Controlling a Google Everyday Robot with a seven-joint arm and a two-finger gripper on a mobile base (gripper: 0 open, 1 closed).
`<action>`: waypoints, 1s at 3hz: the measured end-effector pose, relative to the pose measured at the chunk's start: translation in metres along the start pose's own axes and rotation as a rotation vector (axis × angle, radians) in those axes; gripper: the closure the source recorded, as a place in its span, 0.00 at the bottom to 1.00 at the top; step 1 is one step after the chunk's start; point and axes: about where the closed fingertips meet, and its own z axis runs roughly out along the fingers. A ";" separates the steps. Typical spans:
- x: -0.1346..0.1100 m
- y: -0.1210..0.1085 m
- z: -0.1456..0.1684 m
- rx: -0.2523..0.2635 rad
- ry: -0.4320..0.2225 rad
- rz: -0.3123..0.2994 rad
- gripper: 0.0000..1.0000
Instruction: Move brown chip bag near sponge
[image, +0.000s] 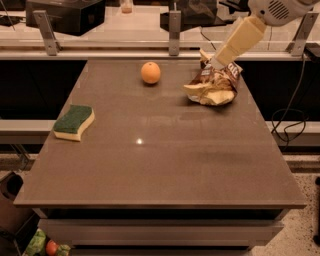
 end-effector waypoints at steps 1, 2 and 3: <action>0.025 -0.007 0.035 -0.054 0.055 0.067 0.00; 0.052 -0.017 0.062 -0.087 0.110 0.111 0.00; 0.072 -0.026 0.084 -0.107 0.144 0.125 0.00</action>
Offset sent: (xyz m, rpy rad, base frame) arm 0.0706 -0.0501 -0.0916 -0.0018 0.2357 -0.1279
